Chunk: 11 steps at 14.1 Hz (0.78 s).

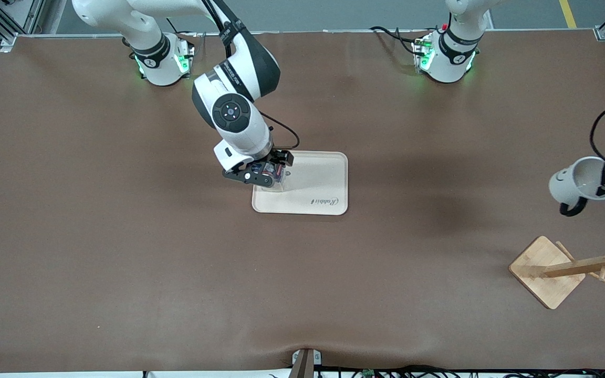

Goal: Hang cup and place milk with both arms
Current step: 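Lift the mug toward the wooden stand while the right gripper grasps the milk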

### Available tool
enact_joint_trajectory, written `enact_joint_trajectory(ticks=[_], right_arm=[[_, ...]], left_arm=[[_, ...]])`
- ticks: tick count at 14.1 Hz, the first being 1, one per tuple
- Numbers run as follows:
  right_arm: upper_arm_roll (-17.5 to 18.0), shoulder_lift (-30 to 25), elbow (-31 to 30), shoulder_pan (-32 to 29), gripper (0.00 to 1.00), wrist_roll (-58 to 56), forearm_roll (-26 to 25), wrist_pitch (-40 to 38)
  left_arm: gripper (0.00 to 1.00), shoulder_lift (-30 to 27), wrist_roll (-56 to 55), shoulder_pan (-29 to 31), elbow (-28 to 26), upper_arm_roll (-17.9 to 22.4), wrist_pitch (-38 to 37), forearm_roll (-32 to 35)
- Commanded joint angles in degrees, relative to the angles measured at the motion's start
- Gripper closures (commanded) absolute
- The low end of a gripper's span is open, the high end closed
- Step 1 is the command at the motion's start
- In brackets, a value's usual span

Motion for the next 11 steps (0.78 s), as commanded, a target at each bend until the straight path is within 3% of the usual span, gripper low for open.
enact_joint_trajectory(ticks=[1, 2, 3, 7, 11], right_arm=[[-0.8, -0.6, -1.0, 1.3, 0.32, 4.5, -3.8, 0.9], [-0.7, -0.7, -1.0, 1.3, 0.86, 6.4, -4.0, 0.7], [-0.7, -0.8, -0.6, 1.3, 1.00, 9.5, -4.0, 0.4], [-1.0, -2.6, 0.4, 0.4, 1.00, 12.4, -3.8, -1.0], [-2.0, -3.1, 10.9, -6.3, 1.00, 11.1, -3.9, -18.1]], left_arm=[[1.00, 0.7, 4.9, 2.7, -0.1, -0.4, 4.3, -1.1], [1.00, 1.4, 6.6, 2.9, -0.1, -0.4, 5.8, -1.2], [1.00, 1.8, 7.7, 3.8, 0.0, -0.4, 6.8, -2.1], [1.00, 3.6, 7.9, 4.4, 1.8, -0.4, 8.4, -5.6], [1.00, 5.8, 7.9, 5.6, 4.0, -0.4, 8.9, -10.2]])
